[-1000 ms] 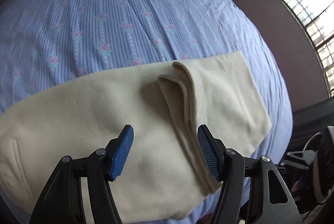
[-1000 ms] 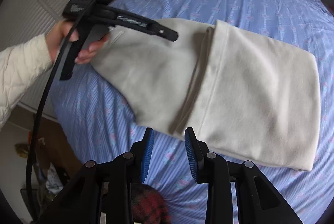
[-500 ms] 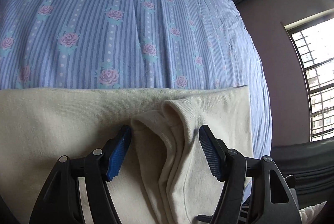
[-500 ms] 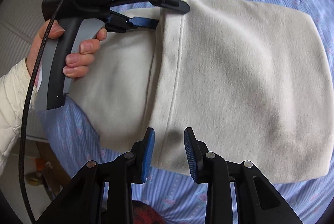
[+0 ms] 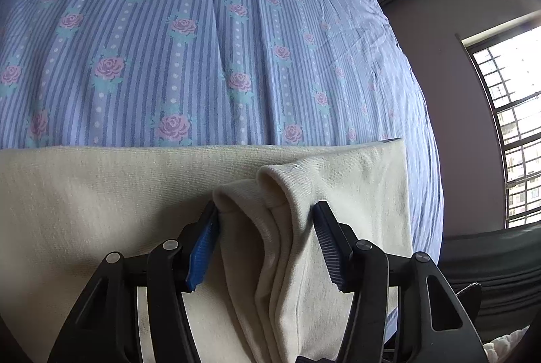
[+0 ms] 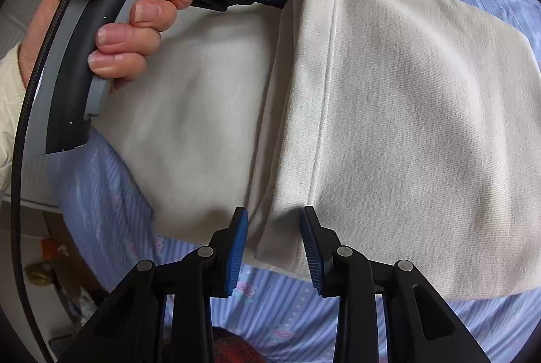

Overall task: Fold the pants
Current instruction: 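Lay the hem onto the trousers and open the right tool, then move both tools back over the half-folded trousers toward the waistband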

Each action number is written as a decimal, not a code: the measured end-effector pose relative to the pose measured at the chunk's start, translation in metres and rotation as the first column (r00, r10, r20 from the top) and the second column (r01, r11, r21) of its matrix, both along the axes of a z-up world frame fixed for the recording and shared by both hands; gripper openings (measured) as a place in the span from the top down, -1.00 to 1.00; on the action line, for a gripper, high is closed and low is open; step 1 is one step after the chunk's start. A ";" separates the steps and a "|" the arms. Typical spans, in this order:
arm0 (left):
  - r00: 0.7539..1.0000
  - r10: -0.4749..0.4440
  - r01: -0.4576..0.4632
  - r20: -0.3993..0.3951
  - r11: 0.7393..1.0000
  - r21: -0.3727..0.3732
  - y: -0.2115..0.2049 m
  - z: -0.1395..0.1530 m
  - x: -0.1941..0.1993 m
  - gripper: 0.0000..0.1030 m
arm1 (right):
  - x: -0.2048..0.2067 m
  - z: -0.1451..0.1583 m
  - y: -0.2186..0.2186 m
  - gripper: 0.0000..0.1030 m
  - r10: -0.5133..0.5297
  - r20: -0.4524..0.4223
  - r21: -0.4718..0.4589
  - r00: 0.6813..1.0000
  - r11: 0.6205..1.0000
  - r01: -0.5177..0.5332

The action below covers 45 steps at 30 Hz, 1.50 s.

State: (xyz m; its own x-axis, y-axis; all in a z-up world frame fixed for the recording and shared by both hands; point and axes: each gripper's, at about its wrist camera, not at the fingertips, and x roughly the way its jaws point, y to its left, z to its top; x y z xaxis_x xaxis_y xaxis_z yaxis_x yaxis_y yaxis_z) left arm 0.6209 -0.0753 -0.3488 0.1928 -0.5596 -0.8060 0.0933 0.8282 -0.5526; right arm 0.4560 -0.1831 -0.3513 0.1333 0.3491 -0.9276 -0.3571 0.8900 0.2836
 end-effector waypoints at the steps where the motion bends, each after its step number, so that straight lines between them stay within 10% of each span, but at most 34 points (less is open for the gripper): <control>1: 1.000 0.000 0.000 0.000 1.000 0.001 0.002 -0.001 -0.001 -0.06 | -0.001 0.001 -0.001 0.61 -0.005 0.005 0.002 1.000 1.000 0.005; 5: 1.000 -0.009 0.010 0.013 0.999 -0.039 0.006 0.004 -0.002 0.49 | 0.001 0.004 -0.012 0.95 -0.007 -0.042 0.111 0.999 0.994 0.011; 11: 0.999 -0.027 0.027 0.018 1.000 -0.013 0.006 0.004 0.000 0.30 | -0.008 0.017 0.006 0.94 0.022 -0.024 0.153 0.999 0.988 -0.018; 15: 1.000 -0.016 0.016 0.005 1.000 -0.026 0.003 0.000 0.004 0.23 | -0.011 0.039 -0.009 -0.07 -0.070 0.099 0.034 0.993 0.997 0.067; 28: 0.996 -0.077 0.078 0.043 0.997 -0.013 -0.001 0.009 0.004 0.43 | -0.007 -0.008 0.010 0.70 -0.039 0.017 -0.014 0.999 0.999 0.039; 36: 0.998 0.032 -0.037 -0.044 0.994 -0.101 0.025 -0.016 0.011 0.26 | -0.002 -0.014 0.012 0.65 -0.052 -0.074 0.093 0.996 0.994 0.058; 39: 0.998 0.041 -0.045 -0.038 0.992 -0.114 0.023 -0.010 0.011 0.58 | 0.005 -0.016 0.013 0.54 -0.055 -0.102 0.120 0.993 0.991 0.067; 42: 0.996 0.007 0.006 0.086 0.988 -0.157 0.024 0.026 0.003 0.61 | -0.001 -0.012 0.011 0.51 -0.042 -0.092 0.112 0.995 0.992 0.053; 45: 0.999 0.032 -0.028 0.042 0.996 -0.086 0.038 0.015 0.016 0.61 | 0.002 -0.002 0.016 0.46 -0.027 -0.049 0.121 0.998 0.992 0.033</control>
